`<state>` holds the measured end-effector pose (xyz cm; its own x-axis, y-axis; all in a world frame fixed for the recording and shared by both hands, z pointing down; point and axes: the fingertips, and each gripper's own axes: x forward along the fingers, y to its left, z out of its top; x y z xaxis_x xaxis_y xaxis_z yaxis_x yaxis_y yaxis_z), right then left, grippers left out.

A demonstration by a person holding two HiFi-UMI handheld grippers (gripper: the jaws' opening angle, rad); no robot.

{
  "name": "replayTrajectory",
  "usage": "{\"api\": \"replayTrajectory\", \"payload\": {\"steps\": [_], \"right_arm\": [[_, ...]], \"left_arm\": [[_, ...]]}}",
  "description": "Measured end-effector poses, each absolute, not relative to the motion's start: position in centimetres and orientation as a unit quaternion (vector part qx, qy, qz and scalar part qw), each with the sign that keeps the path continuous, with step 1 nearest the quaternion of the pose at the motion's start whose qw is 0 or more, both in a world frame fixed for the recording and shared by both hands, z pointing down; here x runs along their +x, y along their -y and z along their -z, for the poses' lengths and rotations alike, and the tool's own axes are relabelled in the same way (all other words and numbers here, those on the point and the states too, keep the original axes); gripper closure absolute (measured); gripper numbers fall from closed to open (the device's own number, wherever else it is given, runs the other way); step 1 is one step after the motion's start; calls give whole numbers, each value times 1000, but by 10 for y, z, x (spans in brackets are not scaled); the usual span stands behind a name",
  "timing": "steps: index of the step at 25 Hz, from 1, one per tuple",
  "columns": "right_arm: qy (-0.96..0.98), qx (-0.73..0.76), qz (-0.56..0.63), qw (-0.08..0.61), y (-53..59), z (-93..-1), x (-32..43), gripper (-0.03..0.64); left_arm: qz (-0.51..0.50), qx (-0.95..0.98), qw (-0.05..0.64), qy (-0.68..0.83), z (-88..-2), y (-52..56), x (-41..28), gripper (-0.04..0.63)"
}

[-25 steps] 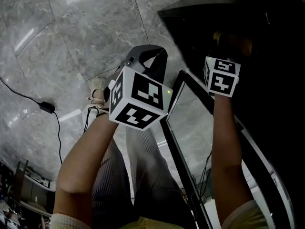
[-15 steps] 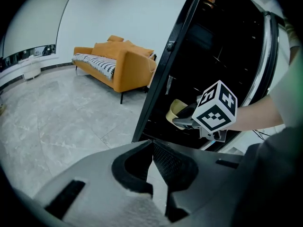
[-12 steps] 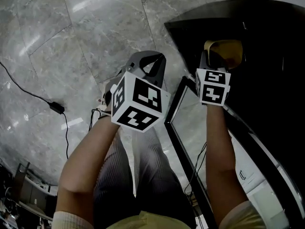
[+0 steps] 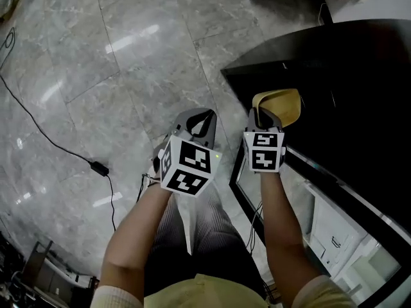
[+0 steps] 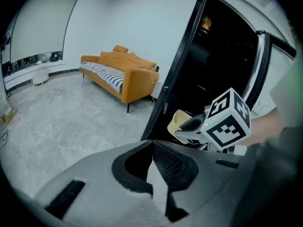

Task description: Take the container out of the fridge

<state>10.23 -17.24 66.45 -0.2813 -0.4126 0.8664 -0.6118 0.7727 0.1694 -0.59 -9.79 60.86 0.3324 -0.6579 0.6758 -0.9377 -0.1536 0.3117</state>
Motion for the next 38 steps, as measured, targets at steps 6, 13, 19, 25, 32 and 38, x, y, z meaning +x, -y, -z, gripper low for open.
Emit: {"api": "replayTrajectory", "payload": {"steps": [6,13,19,25,32,38], "right_arm": [[798,309,-122,503,129,-629,78,586],[816,282,-106,494,94,-569,43,586],[824,285,-94,482,77,-524,38,586],[832,270,-84,477,44,-481,48,586],[851,204,-42,482,11,-434,40,586],[868,177,-8,464,-4,-390,26,586]], "left_arm": [[-178,724,367,556,-563,77,-20,573],[-164,717,364,571,-510,64,-41,573],[-138,712,363,586,-470,60,-57,572],[-153,732,332,575,-441,42,-56,572],[-167,753,299,563,-414,33,-55,572],[-167,773,276,547,-392,29,-50,572]]}}
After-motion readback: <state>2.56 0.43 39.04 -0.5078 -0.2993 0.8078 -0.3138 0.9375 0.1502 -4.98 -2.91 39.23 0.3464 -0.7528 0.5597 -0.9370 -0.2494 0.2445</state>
